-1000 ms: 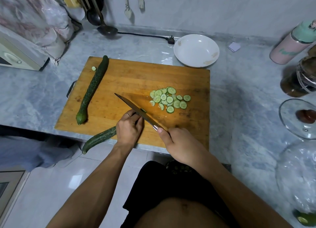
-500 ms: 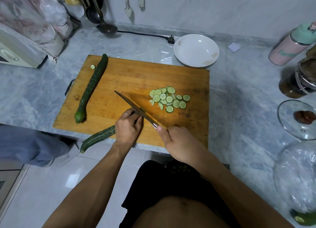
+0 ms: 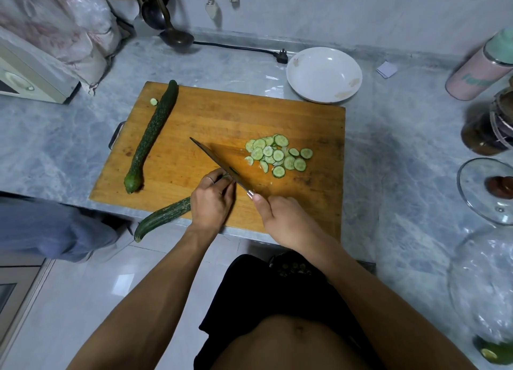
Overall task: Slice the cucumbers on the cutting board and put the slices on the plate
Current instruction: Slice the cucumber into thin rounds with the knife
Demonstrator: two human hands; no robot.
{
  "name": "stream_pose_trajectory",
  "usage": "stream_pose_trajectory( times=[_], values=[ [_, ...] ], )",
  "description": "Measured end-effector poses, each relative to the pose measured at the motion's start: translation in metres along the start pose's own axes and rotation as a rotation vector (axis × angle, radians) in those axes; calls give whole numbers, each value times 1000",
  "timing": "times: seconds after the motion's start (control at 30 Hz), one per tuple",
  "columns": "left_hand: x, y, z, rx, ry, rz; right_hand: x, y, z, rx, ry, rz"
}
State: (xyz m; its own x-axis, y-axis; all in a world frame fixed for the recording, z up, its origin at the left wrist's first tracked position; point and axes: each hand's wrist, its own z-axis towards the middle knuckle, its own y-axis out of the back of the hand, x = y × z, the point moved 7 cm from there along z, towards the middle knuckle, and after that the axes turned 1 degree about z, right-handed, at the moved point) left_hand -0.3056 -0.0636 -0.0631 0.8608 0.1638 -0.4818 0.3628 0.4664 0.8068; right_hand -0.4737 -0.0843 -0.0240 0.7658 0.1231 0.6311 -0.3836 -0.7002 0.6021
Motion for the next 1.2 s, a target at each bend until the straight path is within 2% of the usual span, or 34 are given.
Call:
stream_pose_trajectory(
  times=[0.2, 0.4, 0.73, 1.2],
  values=[
    [-2, 4, -4, -38, -74, 91, 3, 9, -5, -16, 55, -2],
    [2, 0, -7, 2, -14, 62, 6, 12, -26, -10, 82, 30],
    [10, -8, -7, 37, -1, 73, 3, 7, -25, 27, 54, 47],
    [5, -5, -5, 19, -43, 81, -2, -4, -3, -11, 14, 36]
  ],
)
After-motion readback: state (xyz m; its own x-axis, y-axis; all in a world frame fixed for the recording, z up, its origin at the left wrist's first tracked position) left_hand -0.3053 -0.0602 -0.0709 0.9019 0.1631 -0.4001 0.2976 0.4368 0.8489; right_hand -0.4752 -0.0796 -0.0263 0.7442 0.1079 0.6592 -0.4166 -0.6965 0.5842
